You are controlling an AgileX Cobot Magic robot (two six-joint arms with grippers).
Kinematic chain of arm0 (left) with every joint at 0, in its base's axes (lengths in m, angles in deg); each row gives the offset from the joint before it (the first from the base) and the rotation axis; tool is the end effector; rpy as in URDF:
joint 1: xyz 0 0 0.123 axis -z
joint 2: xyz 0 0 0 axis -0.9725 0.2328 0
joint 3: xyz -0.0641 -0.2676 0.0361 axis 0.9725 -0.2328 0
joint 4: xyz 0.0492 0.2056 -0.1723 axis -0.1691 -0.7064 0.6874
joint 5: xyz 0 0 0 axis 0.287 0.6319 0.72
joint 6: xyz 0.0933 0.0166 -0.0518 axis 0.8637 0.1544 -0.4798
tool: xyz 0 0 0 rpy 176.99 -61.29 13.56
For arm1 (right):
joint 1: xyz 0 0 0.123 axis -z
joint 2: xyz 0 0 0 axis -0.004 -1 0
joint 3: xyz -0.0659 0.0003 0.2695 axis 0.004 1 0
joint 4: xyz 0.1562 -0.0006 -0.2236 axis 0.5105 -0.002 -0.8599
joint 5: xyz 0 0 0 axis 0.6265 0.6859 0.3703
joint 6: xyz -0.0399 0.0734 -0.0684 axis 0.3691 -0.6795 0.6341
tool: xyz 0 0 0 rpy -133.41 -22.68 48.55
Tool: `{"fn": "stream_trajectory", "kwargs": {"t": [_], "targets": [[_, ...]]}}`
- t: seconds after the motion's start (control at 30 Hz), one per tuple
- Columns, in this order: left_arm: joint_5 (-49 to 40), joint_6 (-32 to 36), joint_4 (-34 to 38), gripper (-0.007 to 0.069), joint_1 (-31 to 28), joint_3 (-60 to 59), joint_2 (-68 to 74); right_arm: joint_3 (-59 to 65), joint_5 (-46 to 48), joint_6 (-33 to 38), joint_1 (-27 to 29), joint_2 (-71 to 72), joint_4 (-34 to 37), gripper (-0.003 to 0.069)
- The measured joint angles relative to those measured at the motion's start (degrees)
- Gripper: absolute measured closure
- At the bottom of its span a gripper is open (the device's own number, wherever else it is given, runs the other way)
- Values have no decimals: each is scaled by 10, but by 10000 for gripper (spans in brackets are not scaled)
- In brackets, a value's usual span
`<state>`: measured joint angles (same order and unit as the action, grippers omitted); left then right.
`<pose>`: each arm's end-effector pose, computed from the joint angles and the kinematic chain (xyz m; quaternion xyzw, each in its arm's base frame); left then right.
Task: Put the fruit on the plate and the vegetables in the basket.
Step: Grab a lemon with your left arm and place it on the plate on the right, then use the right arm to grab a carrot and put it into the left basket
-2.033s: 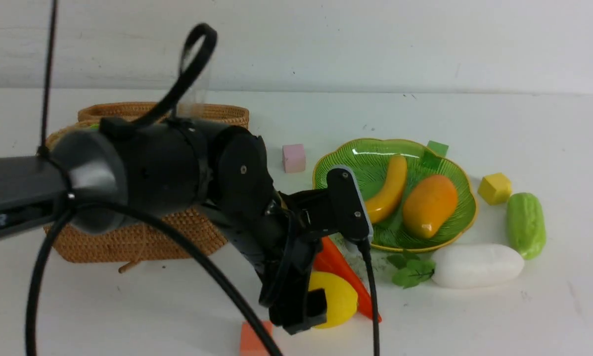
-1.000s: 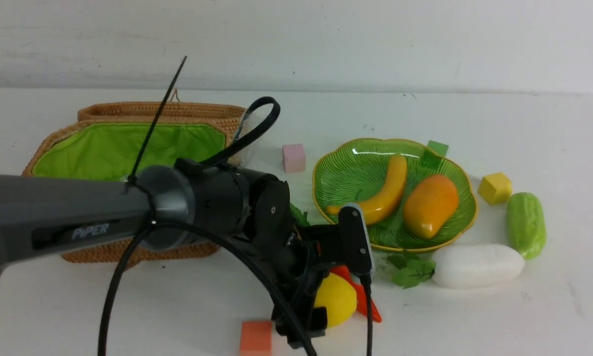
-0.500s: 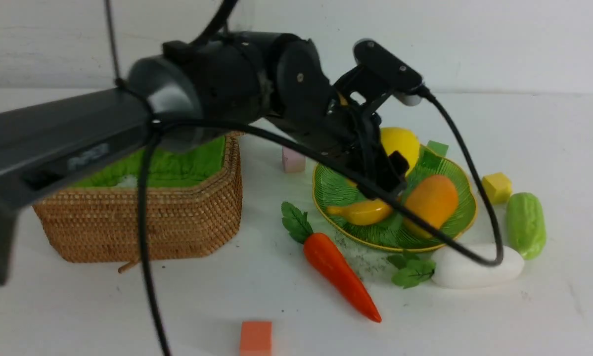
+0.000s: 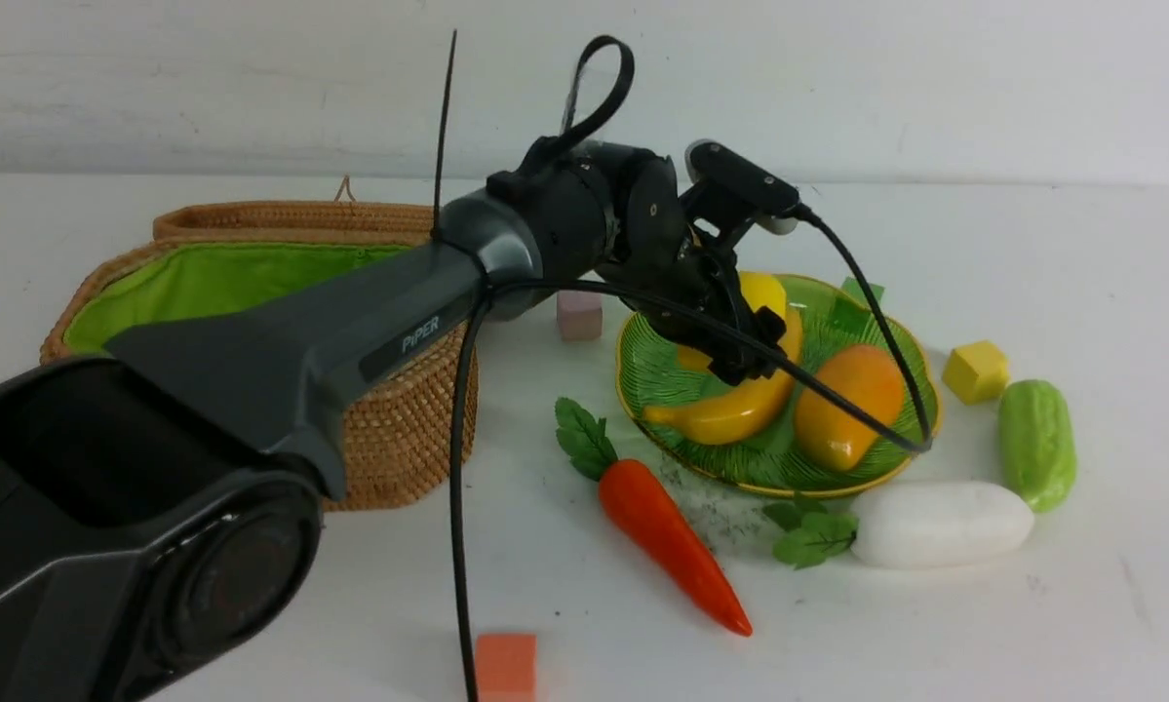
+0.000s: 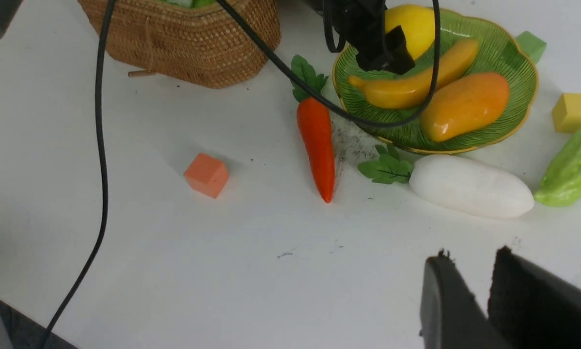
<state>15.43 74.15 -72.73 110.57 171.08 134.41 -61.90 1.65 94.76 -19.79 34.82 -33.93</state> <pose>0.4632 -0.3264 0.2062 0.3631 0.8489 -0.1277 0.3624 0.0721 0.0492 0.4303 -0.2110 0.8496 0.1627 0.4552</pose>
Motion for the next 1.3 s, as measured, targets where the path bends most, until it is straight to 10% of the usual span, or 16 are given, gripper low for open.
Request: {"fn": "stream_trajectory", "kwargs": {"t": [0.4, 0.73, 1.07, 1.3], "targets": [[-87, -43, 0, 41, 0, 2, -71, 0, -10, 0, 0, 0, -1, 507], [-312, -147, 2, 638, 0, 4, -310, 0, -11, 0, 0, -79, 13, 505], [-312, -183, -44, 638, 0, -248, -641, 0, -33, 0, 0, -253, 60, 505], [-151, -211, -40, 638, 0, -561, -931, -18, -74, 0, -83, -387, 78, 505]]}}
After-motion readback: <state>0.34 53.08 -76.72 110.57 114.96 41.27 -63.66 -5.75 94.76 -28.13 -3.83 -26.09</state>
